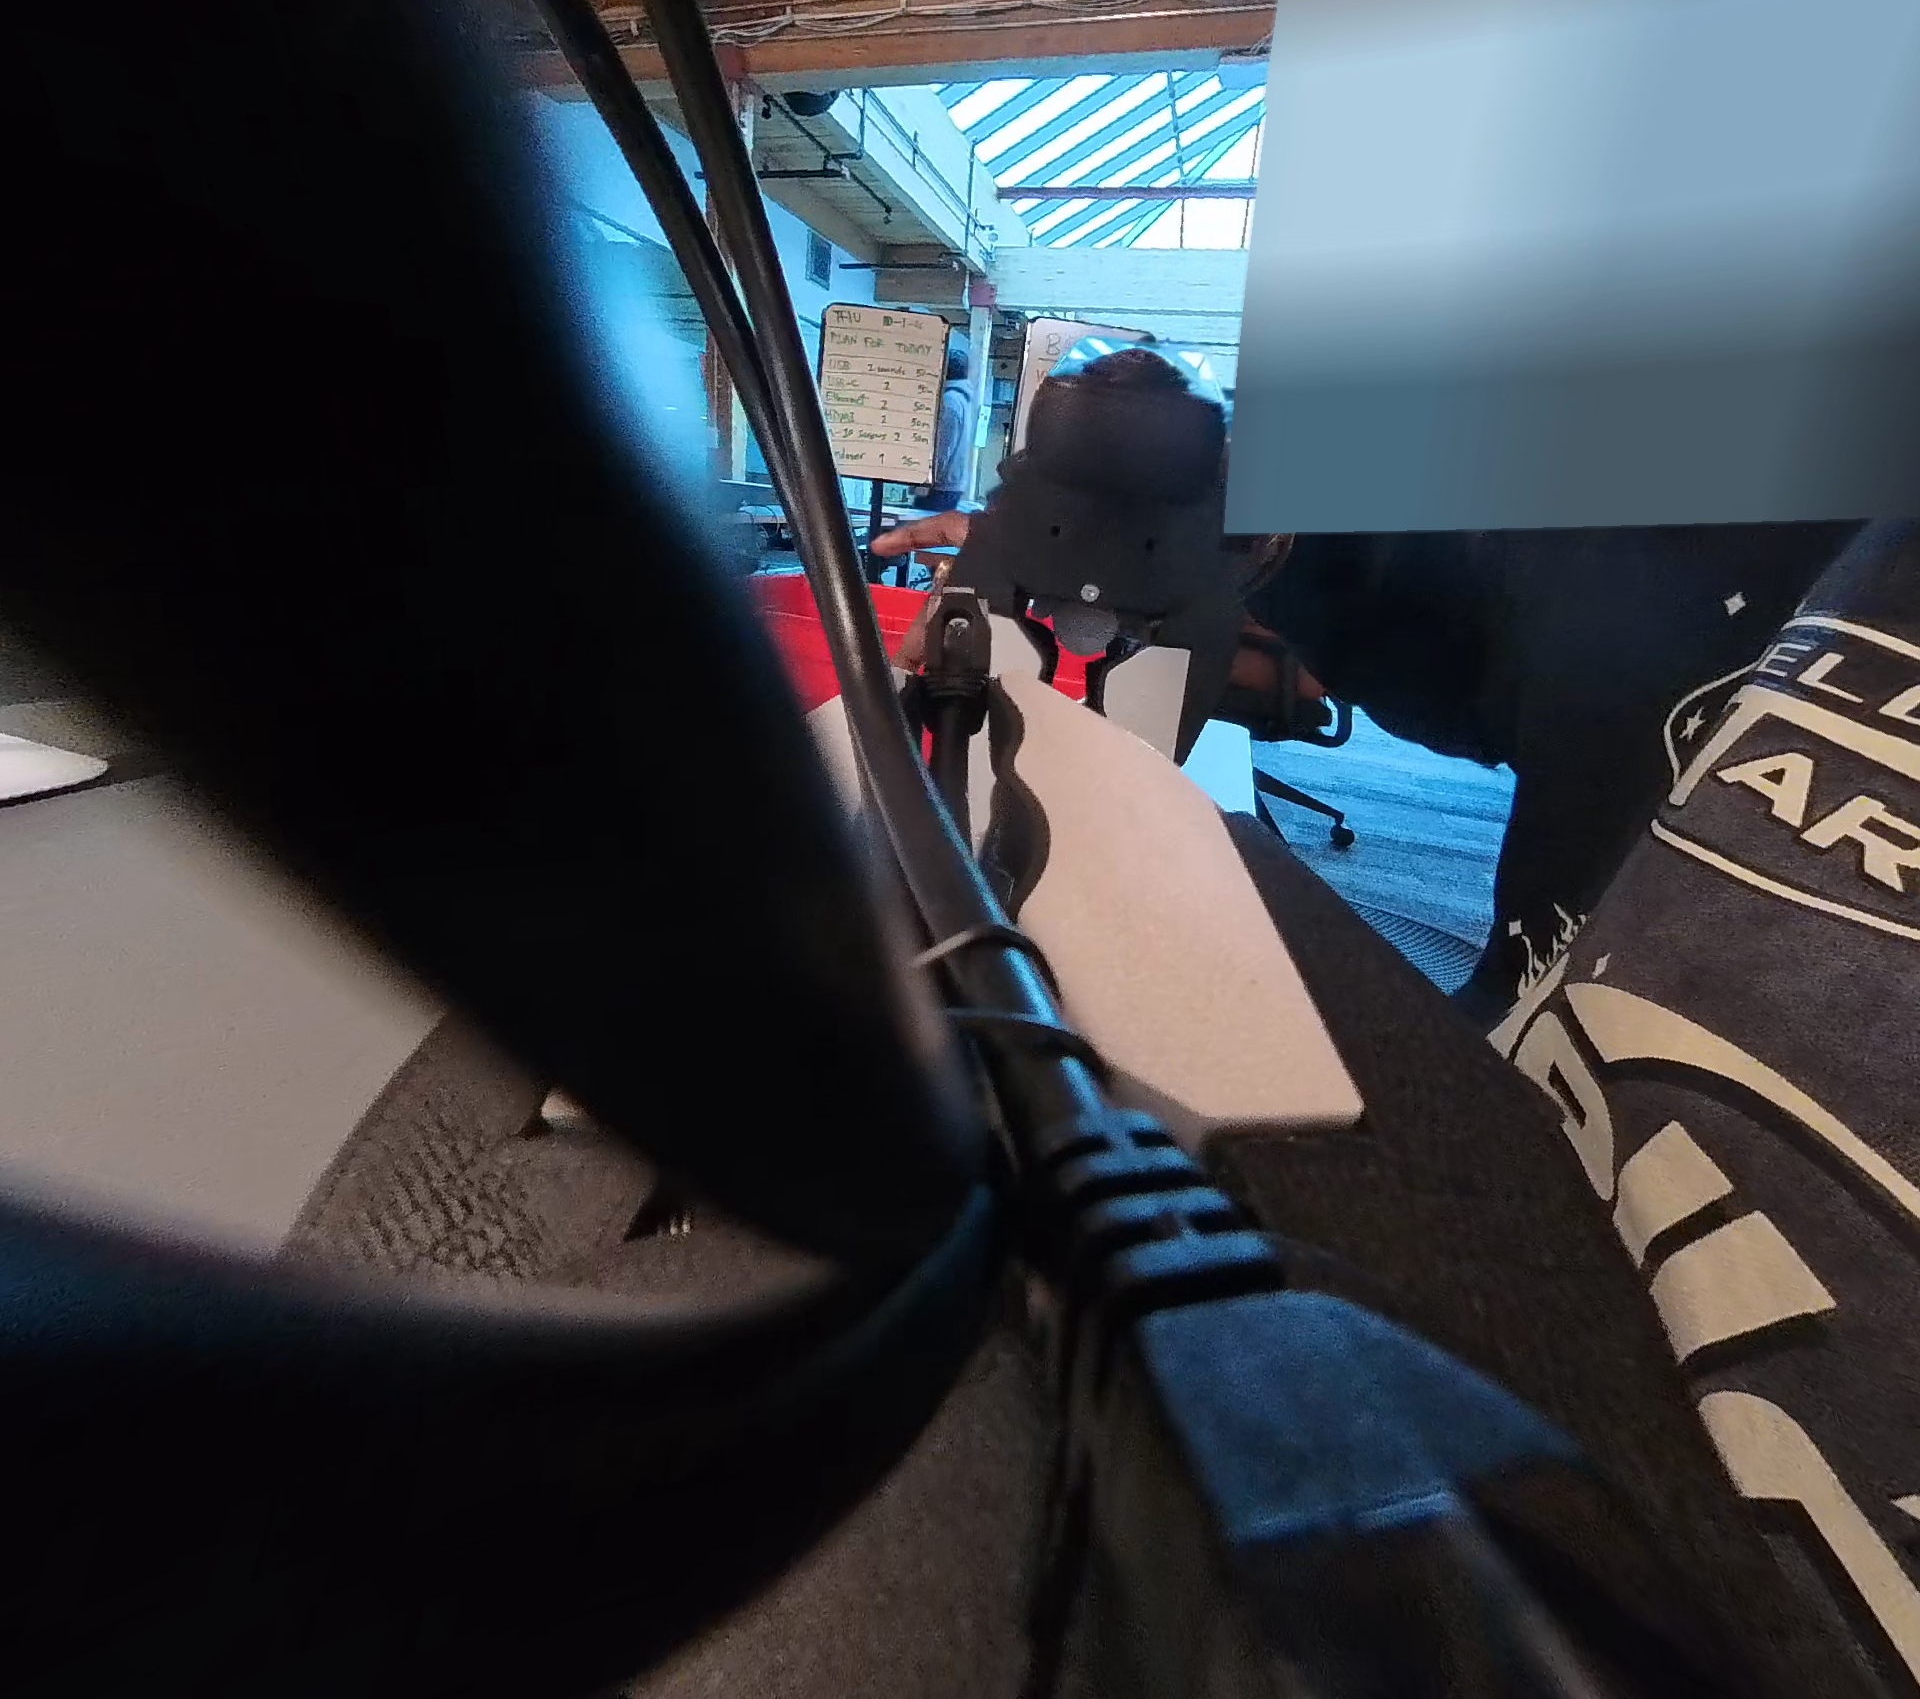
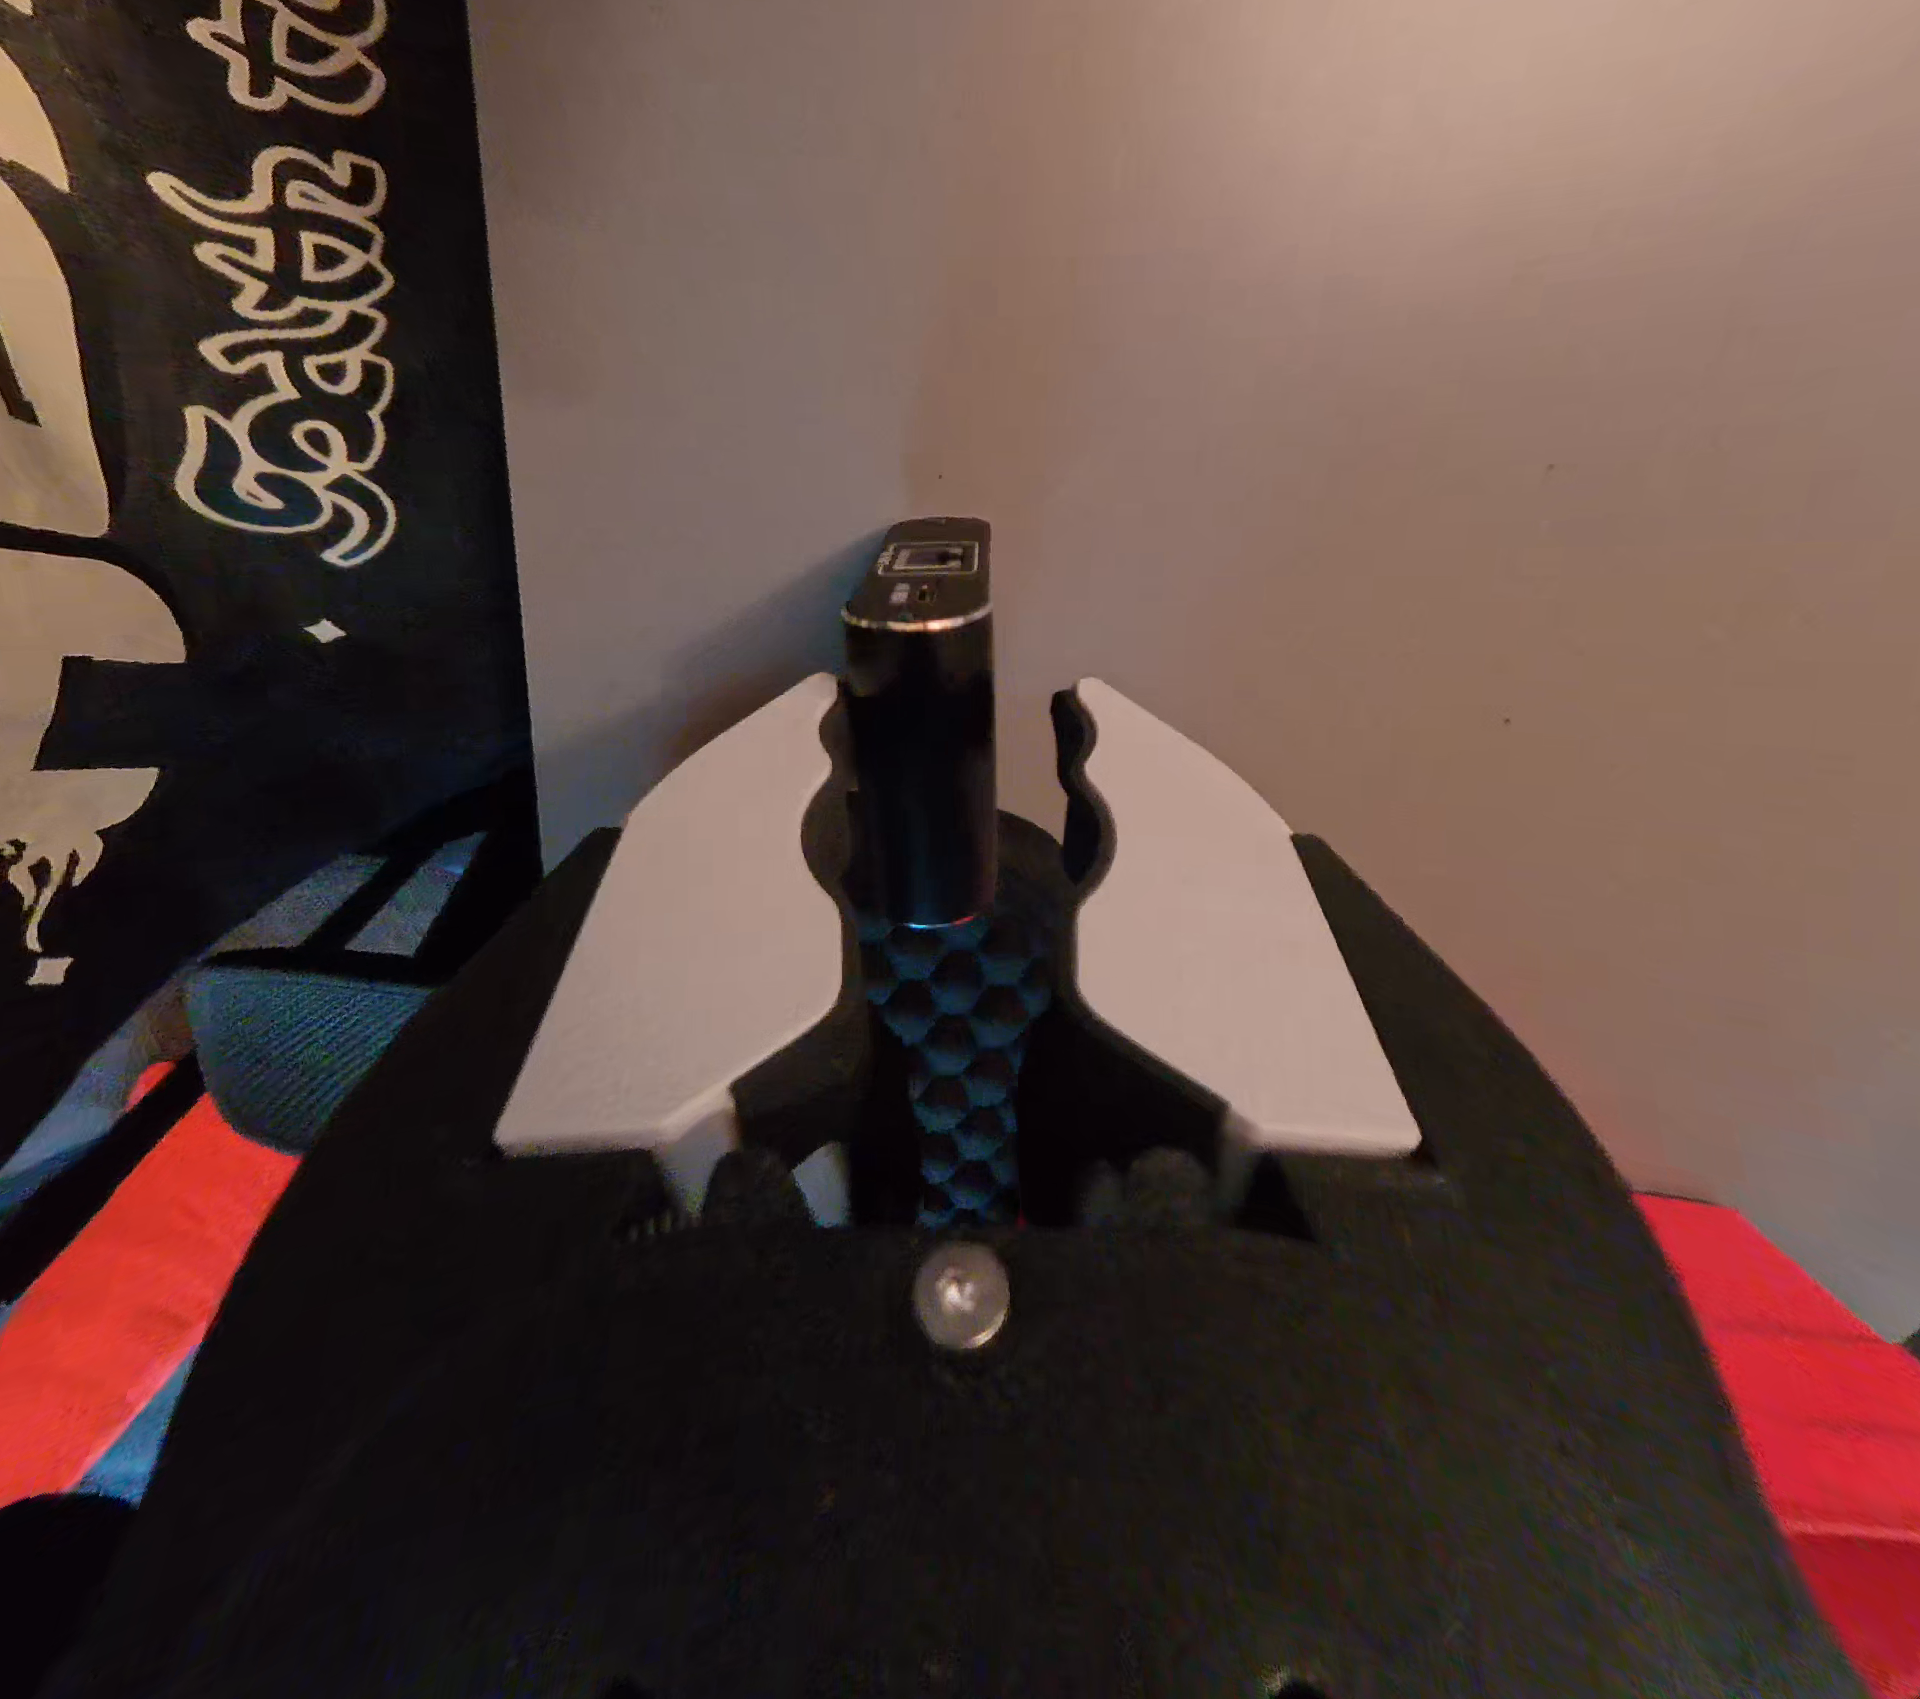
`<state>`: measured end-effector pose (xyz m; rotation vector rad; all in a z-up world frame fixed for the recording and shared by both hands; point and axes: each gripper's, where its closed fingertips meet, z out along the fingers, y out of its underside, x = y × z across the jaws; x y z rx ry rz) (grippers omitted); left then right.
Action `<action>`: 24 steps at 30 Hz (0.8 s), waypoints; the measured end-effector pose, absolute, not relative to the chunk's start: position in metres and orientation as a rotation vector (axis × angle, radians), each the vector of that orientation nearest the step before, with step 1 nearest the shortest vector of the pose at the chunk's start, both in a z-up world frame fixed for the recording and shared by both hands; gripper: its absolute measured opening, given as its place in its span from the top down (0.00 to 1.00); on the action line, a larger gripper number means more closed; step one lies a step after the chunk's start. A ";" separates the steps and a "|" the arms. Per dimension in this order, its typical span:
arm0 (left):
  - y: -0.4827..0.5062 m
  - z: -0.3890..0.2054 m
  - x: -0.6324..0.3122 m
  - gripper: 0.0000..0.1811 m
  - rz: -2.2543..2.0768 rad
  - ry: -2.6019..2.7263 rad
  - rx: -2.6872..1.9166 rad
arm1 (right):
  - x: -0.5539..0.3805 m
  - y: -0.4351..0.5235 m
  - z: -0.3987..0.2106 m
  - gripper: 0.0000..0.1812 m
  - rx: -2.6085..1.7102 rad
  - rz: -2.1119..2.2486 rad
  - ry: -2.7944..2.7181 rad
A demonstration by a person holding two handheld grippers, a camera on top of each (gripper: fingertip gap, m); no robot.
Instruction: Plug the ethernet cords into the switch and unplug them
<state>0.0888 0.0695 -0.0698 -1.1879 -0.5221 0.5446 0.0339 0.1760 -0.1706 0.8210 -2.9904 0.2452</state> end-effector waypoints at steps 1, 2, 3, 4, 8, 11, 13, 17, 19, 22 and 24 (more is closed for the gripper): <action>0.070 -0.070 0.089 0.94 0.543 -0.522 -1.188 | 0.033 0.177 -0.172 0.79 0.804 0.270 -3.001; 0.070 -0.070 0.089 0.94 0.543 -0.522 -1.188 | 0.033 0.177 -0.174 0.79 0.792 0.298 -3.008; 0.070 -0.070 0.089 0.94 0.544 -0.521 -1.187 | 0.033 0.177 -0.177 0.79 0.792 0.328 -3.009; 0.069 -0.070 0.089 0.94 0.544 -0.521 -1.187 | 0.033 0.177 -0.179 0.79 0.802 0.370 -3.004; 0.070 -0.070 0.089 0.94 0.541 -0.522 -1.192 | 0.036 0.172 -0.187 0.83 0.813 0.526 -2.965; 0.071 -0.071 0.089 0.93 0.543 -0.521 -1.197 | 0.035 0.169 -0.192 0.85 0.807 0.596 -2.903; 0.071 -0.071 0.089 0.93 0.546 -0.522 -1.201 | 0.036 0.166 -0.192 0.85 0.801 0.658 -2.847; 0.072 -0.073 0.087 0.94 0.576 -0.537 -1.221 | 0.017 0.156 -0.179 0.86 0.758 0.760 -2.524; 0.074 -0.075 0.084 0.93 0.607 -0.553 -1.242 | 0.009 0.144 -0.160 0.86 0.693 0.875 -2.303; 0.078 -0.080 0.081 0.94 0.652 -0.571 -1.296 | -0.002 0.133 -0.132 0.86 0.626 0.966 -1.947; 0.084 -0.085 0.079 0.94 0.665 -0.567 -1.346 | -0.004 0.128 -0.122 0.86 0.601 0.977 -1.759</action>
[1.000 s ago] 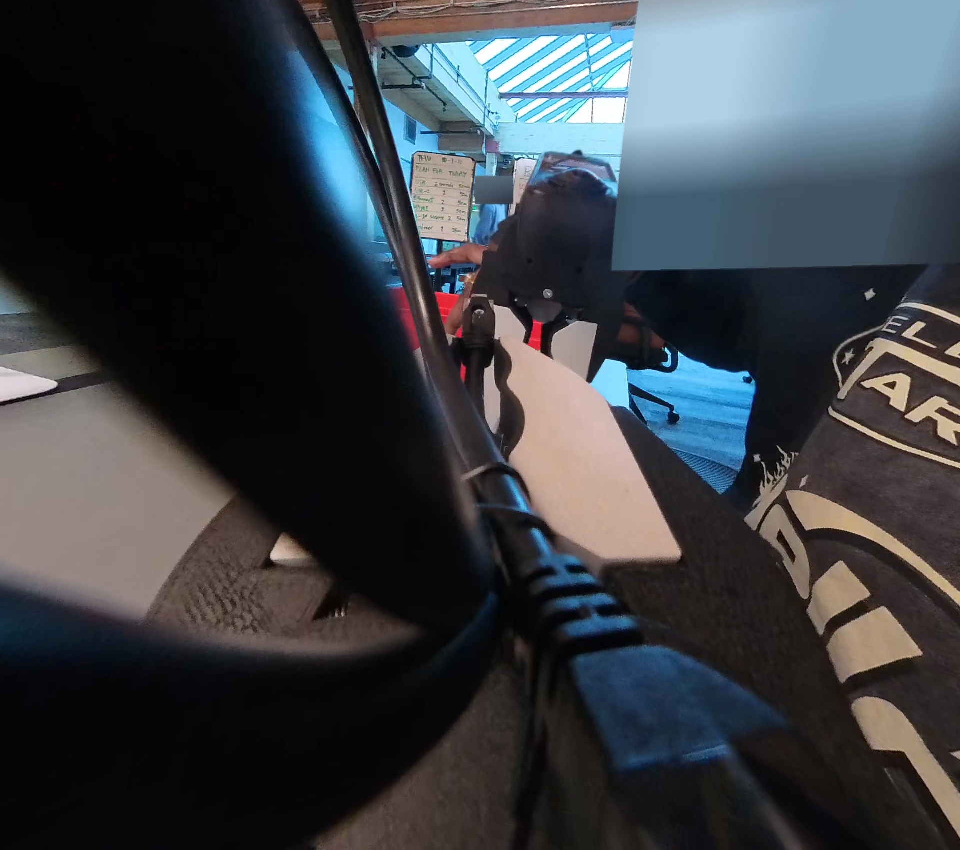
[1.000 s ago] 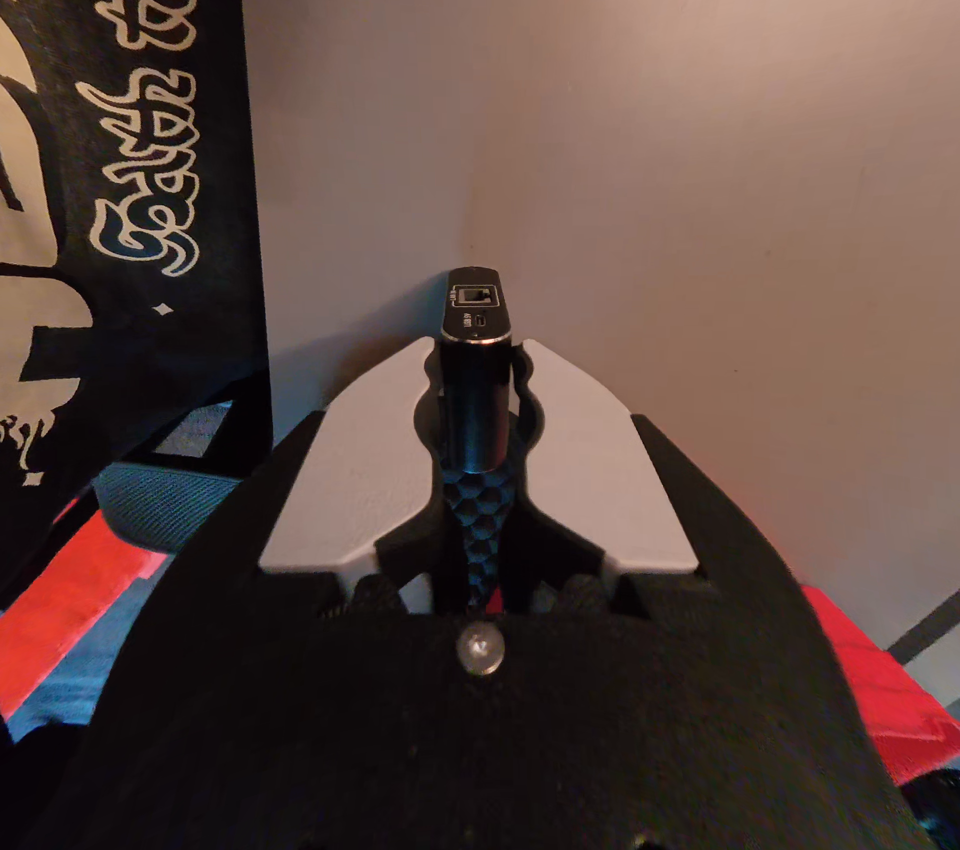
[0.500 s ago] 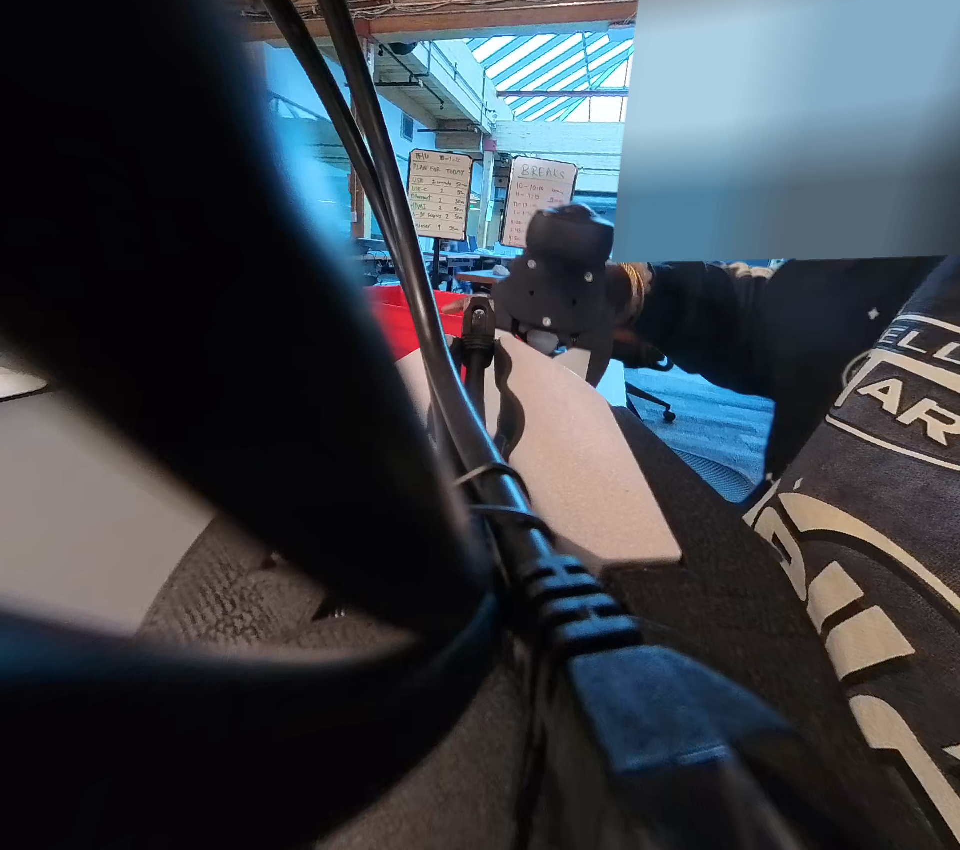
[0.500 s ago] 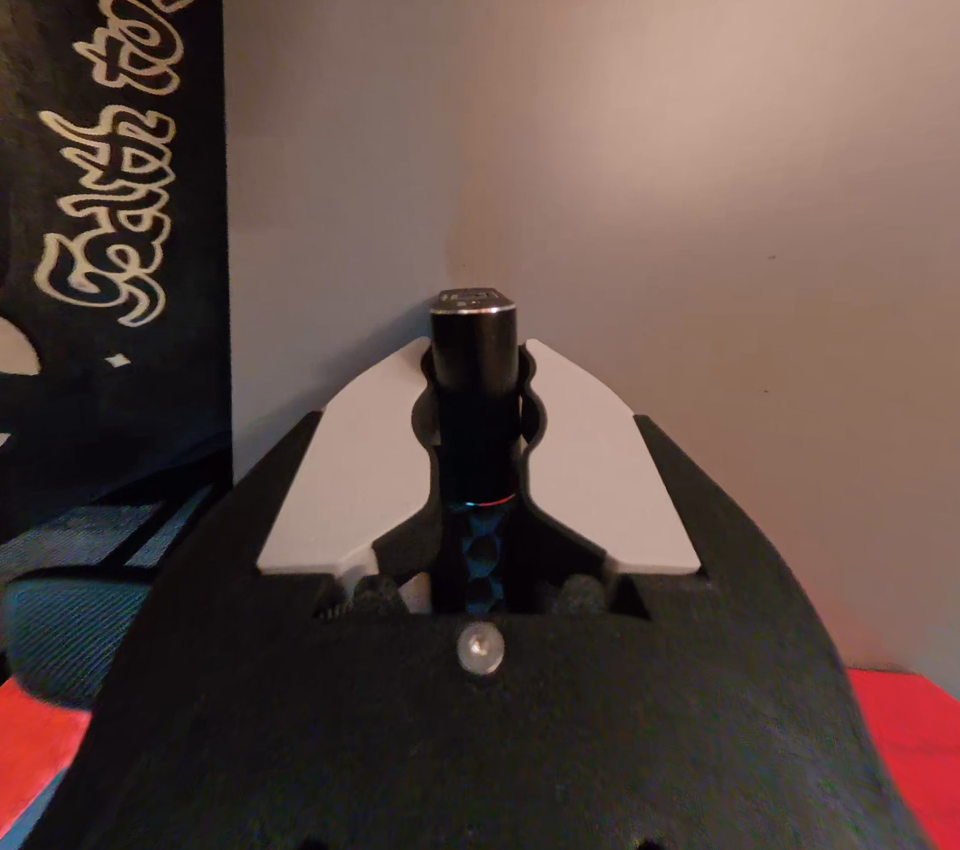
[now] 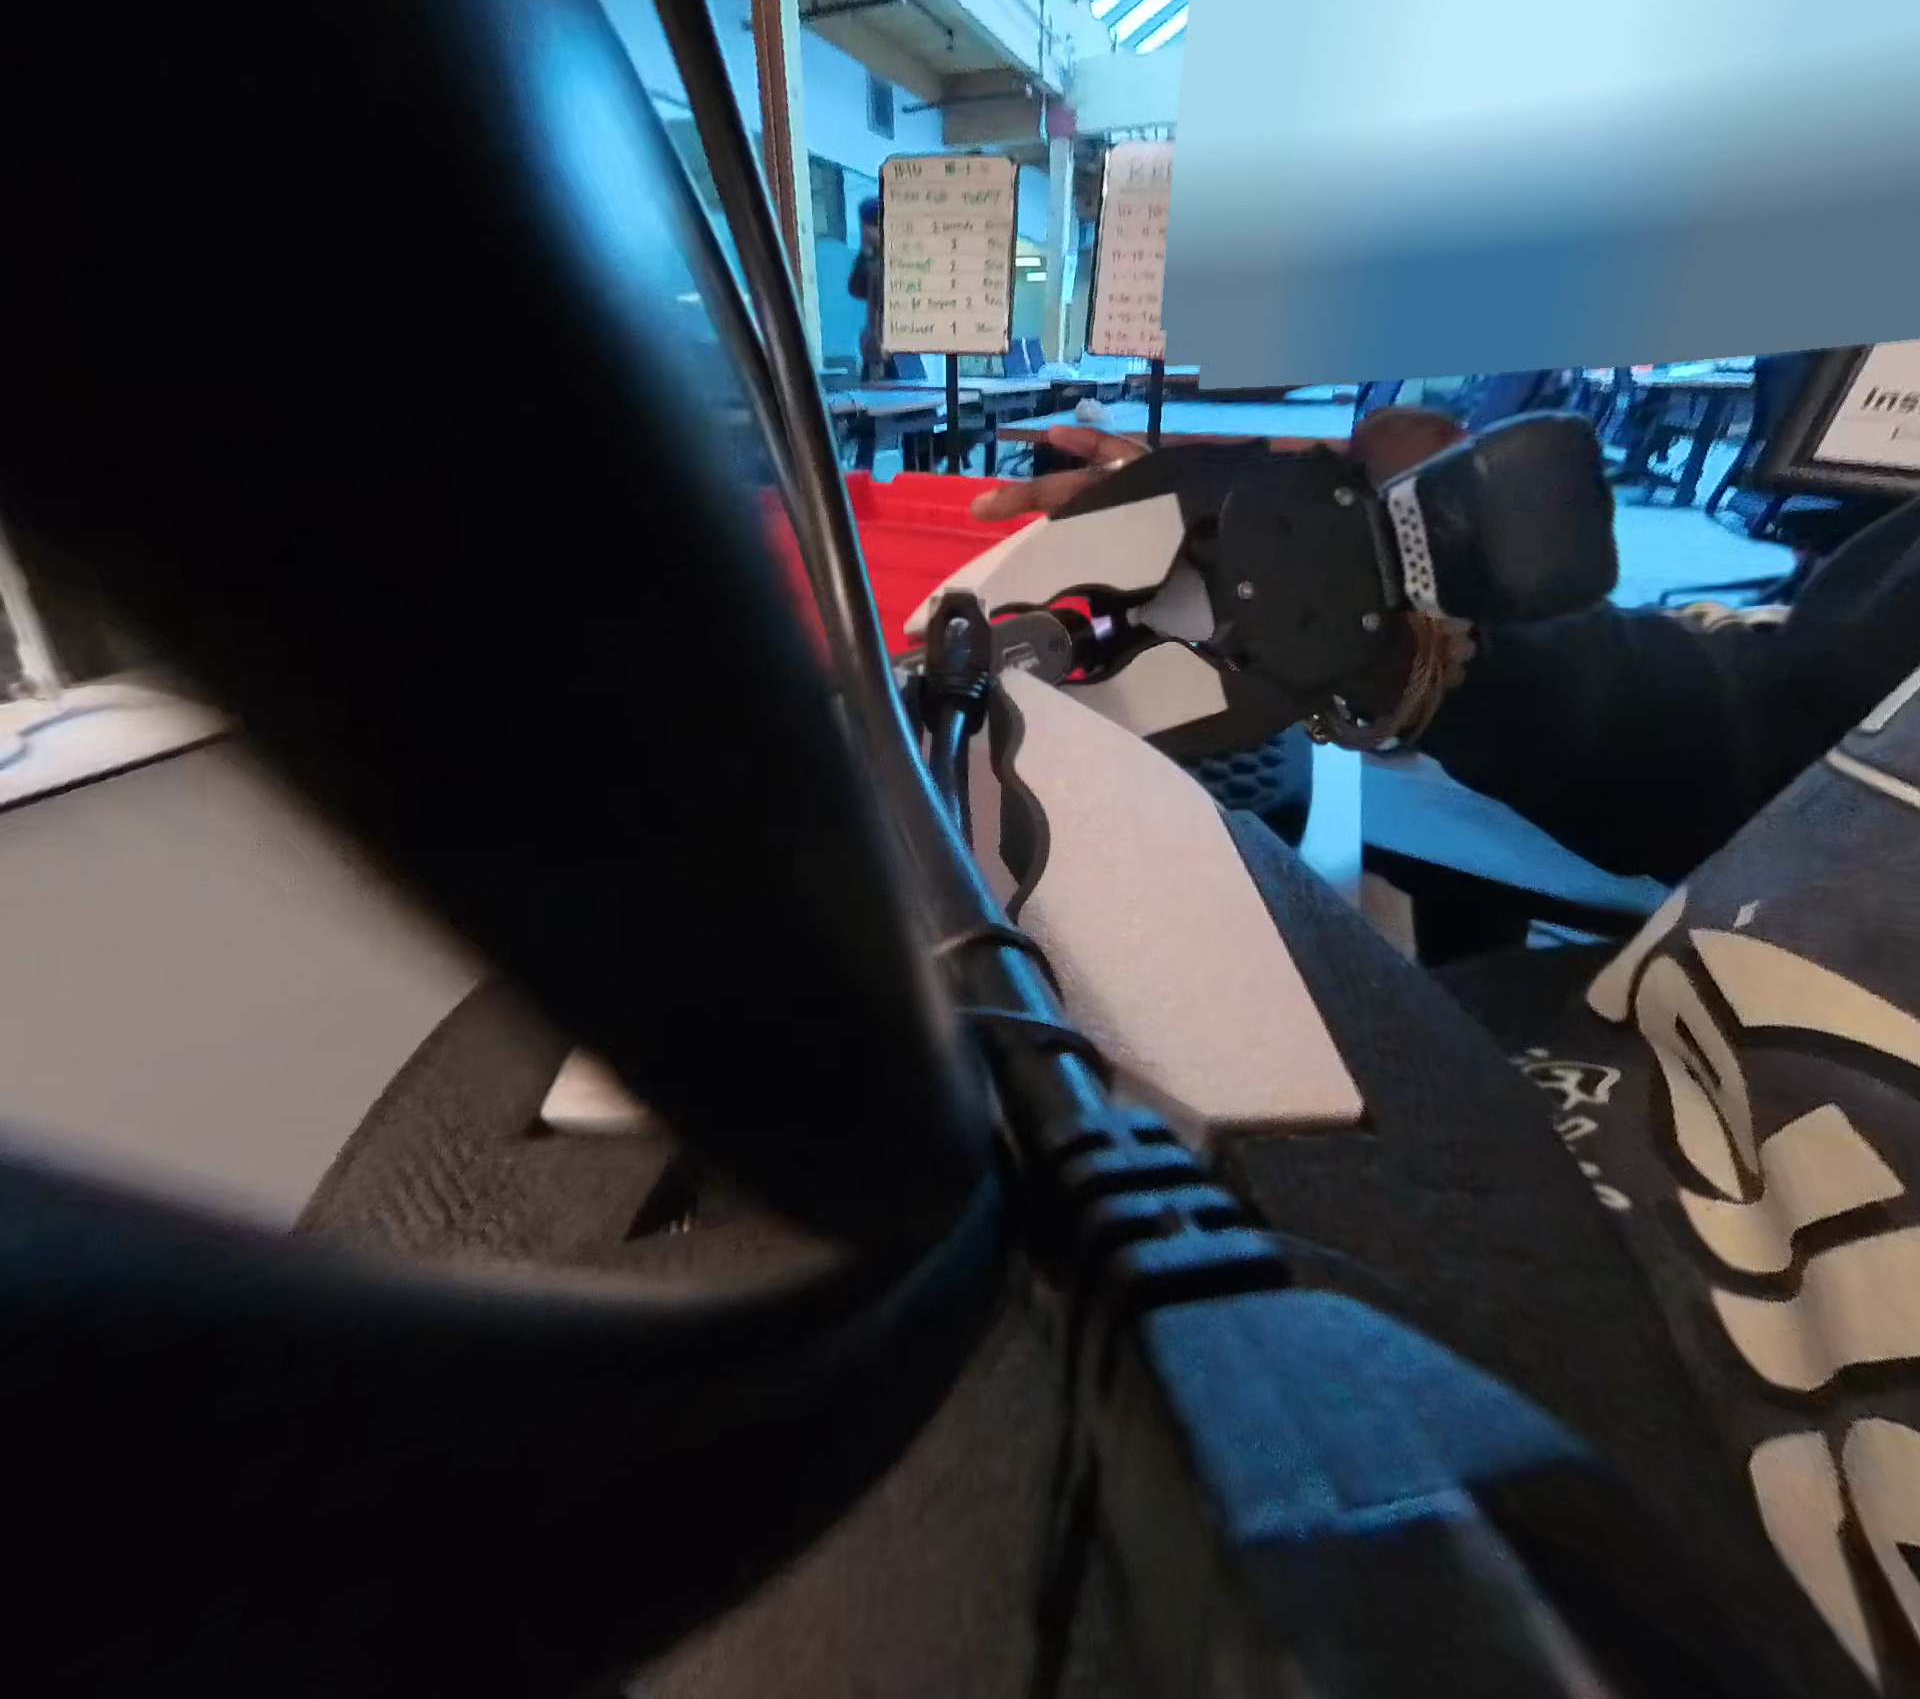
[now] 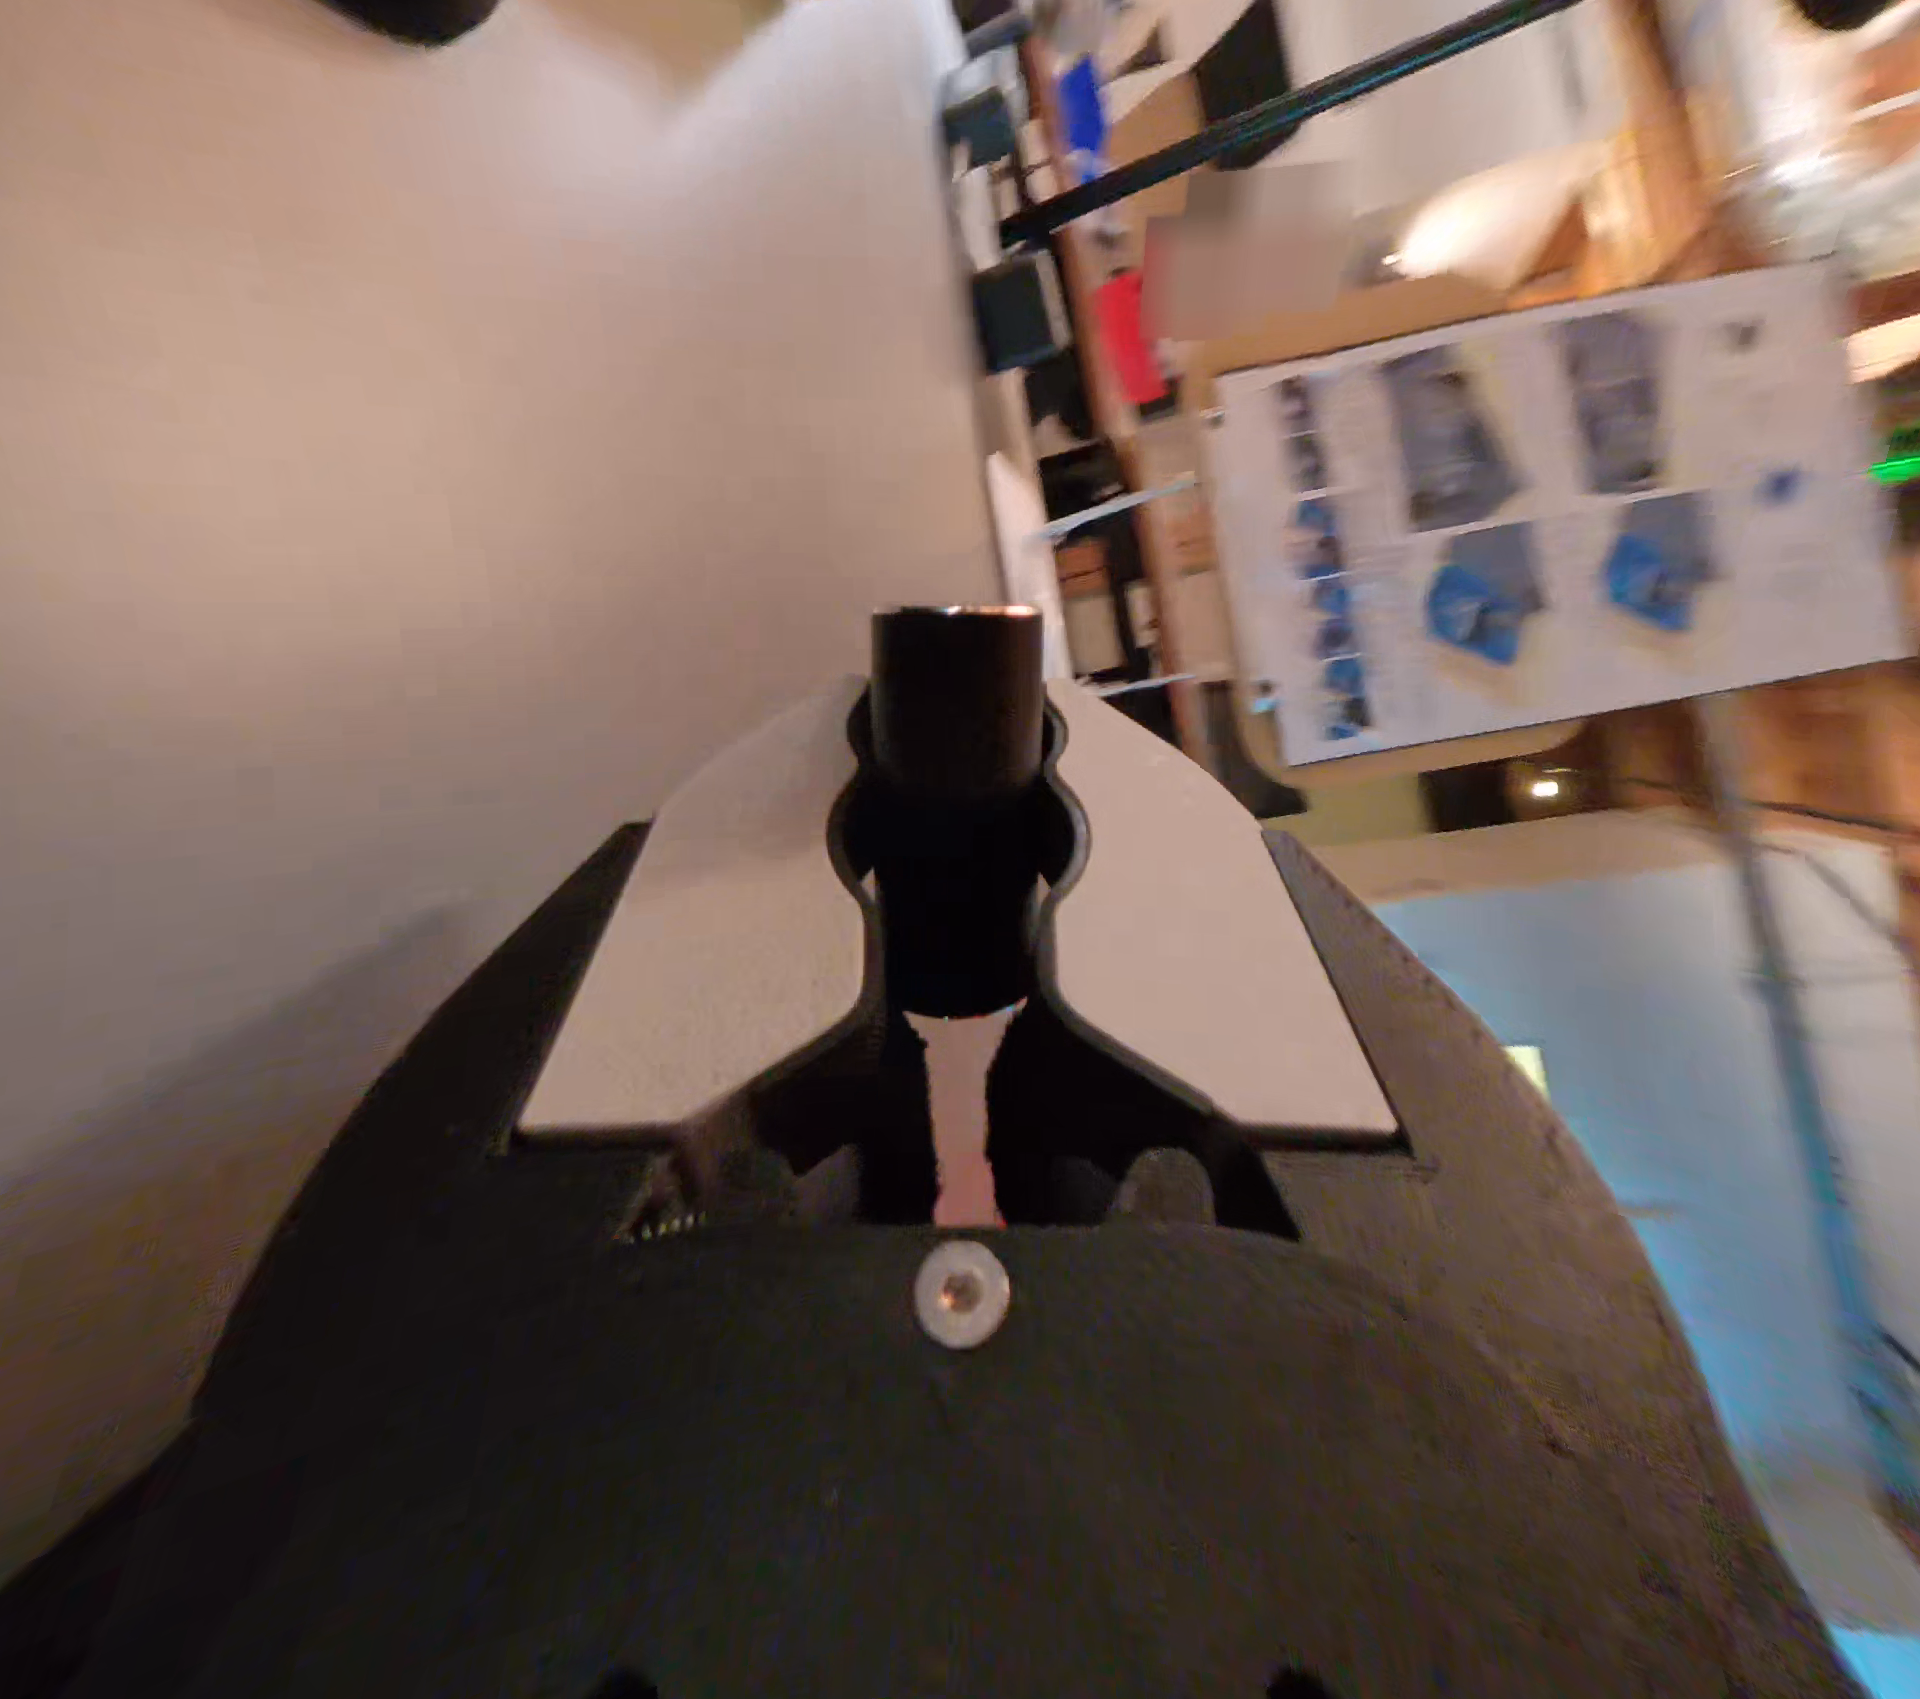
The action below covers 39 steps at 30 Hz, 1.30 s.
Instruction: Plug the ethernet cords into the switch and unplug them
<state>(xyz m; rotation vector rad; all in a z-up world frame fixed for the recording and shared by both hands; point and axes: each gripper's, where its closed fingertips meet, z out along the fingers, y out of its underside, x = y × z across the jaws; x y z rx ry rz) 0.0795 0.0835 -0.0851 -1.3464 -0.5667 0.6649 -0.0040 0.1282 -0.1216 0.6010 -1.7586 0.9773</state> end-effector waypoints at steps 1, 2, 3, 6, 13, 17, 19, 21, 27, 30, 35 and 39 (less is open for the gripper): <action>0.086 -0.088 0.079 0.94 0.667 -0.568 -1.370 | -0.001 0.125 -0.119 0.86 0.592 1.011 -1.693; 0.088 -0.090 0.078 0.94 0.664 -0.571 -1.392 | 0.002 0.122 -0.115 0.86 0.580 1.052 -1.629; 0.089 -0.092 0.077 0.94 0.665 -0.579 -1.407 | 0.007 0.119 -0.112 0.86 0.578 1.085 -1.570; 0.089 -0.096 0.073 0.94 0.660 -0.616 -1.425 | 0.018 0.114 -0.103 0.86 0.592 1.092 -1.415; 0.093 -0.103 0.071 0.94 0.639 -0.630 -1.473 | 0.028 0.107 -0.105 0.86 0.683 0.998 -1.342; 0.097 -0.107 0.071 0.94 0.636 -0.625 -1.513 | 0.035 0.105 -0.103 0.86 0.736 0.993 -1.327; 0.098 -0.107 0.072 0.94 0.641 -0.616 -1.516 | 0.038 0.104 -0.103 0.86 0.759 0.995 -1.330; 0.099 -0.107 0.072 0.94 0.636 -0.619 -1.516 | 0.040 0.103 -0.103 0.86 0.779 0.995 -1.319; 0.100 -0.106 0.077 0.94 0.571 -0.595 -1.504 | 0.054 0.103 -0.102 0.86 0.918 1.014 -1.299; 0.102 -0.103 0.085 0.94 0.485 -0.555 -1.482 | 0.073 0.104 -0.099 0.86 1.034 1.084 -1.322; 0.106 -0.094 0.100 0.94 0.346 -0.461 -1.409 | 0.099 0.108 -0.089 0.86 1.146 1.267 -1.397; 0.109 -0.086 0.108 0.93 0.293 -0.416 -1.350 | 0.105 0.111 -0.081 0.86 1.142 1.377 -1.339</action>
